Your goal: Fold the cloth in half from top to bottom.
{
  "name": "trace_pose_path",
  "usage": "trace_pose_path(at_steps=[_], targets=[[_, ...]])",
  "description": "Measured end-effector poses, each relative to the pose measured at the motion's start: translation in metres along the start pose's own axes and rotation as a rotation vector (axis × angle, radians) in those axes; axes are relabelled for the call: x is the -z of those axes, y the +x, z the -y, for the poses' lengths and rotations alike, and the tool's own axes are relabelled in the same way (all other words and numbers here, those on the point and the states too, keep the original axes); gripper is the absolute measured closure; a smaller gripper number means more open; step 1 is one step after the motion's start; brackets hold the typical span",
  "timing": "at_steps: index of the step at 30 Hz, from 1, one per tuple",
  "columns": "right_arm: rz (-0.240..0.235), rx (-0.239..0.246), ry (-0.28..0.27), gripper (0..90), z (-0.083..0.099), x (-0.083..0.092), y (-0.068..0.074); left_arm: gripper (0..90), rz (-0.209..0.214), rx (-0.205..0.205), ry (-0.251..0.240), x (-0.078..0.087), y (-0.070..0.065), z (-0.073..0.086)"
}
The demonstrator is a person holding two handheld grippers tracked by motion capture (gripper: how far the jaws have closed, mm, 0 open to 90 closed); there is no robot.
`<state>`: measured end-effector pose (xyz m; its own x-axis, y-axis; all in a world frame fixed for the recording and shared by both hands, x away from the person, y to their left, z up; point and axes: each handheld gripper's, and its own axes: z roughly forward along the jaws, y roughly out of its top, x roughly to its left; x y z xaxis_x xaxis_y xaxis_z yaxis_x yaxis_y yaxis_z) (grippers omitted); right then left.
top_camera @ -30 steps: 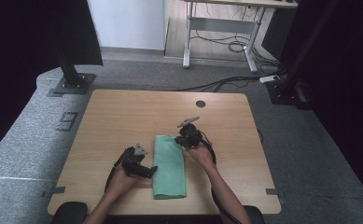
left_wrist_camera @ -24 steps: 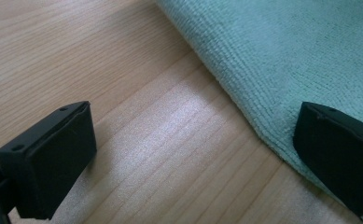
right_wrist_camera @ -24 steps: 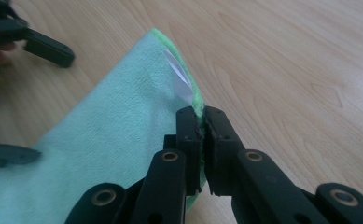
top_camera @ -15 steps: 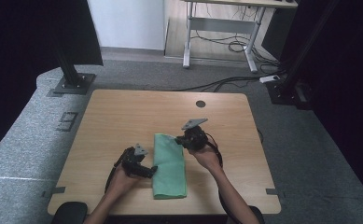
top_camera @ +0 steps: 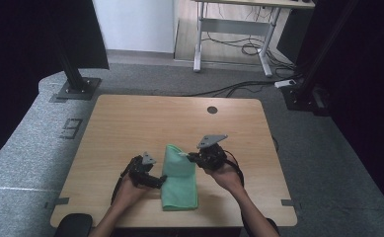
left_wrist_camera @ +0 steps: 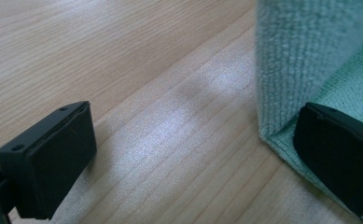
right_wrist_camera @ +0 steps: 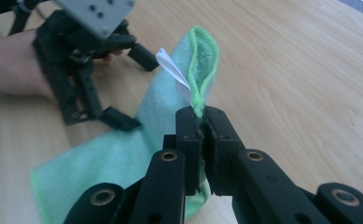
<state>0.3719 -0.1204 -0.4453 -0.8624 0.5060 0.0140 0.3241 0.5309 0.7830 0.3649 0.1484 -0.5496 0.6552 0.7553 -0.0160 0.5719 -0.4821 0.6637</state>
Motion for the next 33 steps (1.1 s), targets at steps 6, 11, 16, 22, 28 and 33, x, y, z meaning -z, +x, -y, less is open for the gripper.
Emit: trace_pose_path(at_steps=[6,11,16,22,28,33], targets=[[-0.031,-0.002,0.001,84.1,0.011,0.007,0.012,0.0,-0.003,0.002,0.001,0.000,0.000,0.000],[-0.063,-0.012,0.006,84.1,0.024,0.010,0.022,0.0,-0.004,0.003,0.003,0.000,0.000,0.000],[-0.089,-0.023,0.016,84.1,0.038,0.009,0.031,0.0,-0.007,0.007,0.002,0.000,-0.001,0.000],[-0.120,-0.035,0.036,84.0,0.053,0.005,0.042,0.0,-0.007,0.009,0.001,0.000,-0.001,0.000],[-0.148,-0.048,0.070,83.8,0.069,-0.004,0.050,0.0,-0.009,0.012,0.001,0.000,-0.001,0.000],[-0.160,-0.066,0.108,83.8,0.082,-0.014,0.054,0.0,-0.010,0.012,0.001,0.000,-0.001,0.000]])
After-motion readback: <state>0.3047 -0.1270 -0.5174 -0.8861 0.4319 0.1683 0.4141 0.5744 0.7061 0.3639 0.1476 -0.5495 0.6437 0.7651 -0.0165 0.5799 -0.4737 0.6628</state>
